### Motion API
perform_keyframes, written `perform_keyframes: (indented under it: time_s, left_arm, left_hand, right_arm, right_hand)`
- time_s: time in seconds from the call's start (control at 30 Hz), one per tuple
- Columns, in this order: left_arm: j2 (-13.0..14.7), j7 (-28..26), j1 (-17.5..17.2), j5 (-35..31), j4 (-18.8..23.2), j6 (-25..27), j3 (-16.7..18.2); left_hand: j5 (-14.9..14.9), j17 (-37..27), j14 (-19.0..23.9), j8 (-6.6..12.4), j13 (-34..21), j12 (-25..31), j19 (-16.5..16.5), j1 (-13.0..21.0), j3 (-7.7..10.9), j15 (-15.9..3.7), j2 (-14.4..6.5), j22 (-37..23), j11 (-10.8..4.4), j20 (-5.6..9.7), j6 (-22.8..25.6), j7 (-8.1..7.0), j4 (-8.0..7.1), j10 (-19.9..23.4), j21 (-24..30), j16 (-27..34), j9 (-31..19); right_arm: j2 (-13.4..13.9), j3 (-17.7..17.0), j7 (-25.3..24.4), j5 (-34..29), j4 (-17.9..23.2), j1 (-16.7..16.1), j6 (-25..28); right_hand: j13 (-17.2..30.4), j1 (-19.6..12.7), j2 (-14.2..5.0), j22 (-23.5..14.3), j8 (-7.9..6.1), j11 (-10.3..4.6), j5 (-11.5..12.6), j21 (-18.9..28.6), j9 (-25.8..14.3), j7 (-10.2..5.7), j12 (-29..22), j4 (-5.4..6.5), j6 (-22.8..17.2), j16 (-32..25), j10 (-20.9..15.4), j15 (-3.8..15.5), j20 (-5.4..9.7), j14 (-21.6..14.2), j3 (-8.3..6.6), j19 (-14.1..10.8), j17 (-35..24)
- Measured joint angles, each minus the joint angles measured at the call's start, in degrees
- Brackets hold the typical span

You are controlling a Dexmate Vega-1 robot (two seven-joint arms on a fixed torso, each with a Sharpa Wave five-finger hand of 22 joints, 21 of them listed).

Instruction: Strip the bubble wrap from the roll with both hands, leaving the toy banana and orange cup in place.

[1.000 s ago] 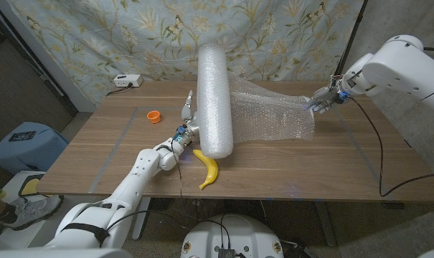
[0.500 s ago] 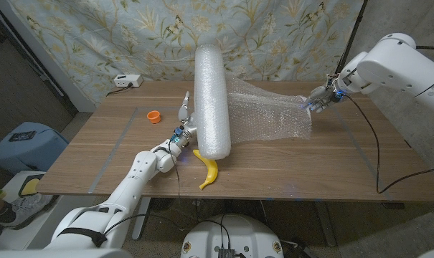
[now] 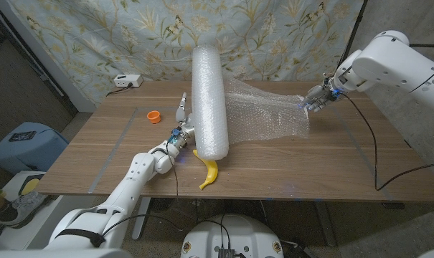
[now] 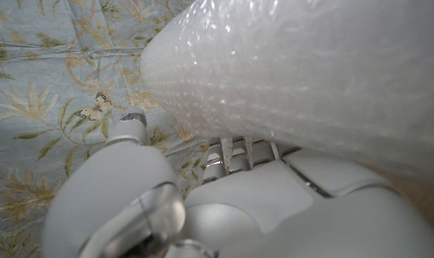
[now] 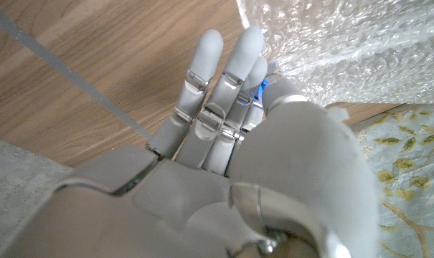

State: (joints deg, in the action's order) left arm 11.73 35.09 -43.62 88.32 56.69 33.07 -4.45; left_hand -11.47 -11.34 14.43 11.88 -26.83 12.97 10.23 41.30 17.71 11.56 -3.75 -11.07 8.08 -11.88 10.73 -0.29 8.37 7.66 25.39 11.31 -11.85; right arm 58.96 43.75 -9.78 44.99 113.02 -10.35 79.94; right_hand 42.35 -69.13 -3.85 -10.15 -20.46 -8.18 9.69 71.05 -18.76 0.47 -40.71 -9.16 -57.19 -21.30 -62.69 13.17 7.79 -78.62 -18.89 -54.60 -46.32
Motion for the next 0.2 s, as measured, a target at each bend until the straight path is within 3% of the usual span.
perform_keyframes:
  time_s: [0.2]
  left_arm:
    - [0.0, -0.1, -0.1, 0.3, -0.2, -0.2, 0.3]
  left_hand:
    - [0.0, 0.0, 0.0, 0.01, 0.2, 0.0, 0.0, 0.0, 0.0, 0.0, 0.0, 0.0, 0.0, 0.0, 0.0, -0.03, 0.0, 0.0, 0.0, 0.0, 0.0]
  right_arm:
    - [-0.8, 0.7, 1.3, -1.5, -0.8, 0.6, 0.3]
  right_hand:
    - [0.0, 0.0, 0.0, 0.0, 0.17, 0.0, 0.0, 0.0, 0.0, 0.0, 0.0, 0.25, 0.0, 0.0, 0.0, 0.0, 0.0, 0.0, -0.26, 0.0, 0.1]
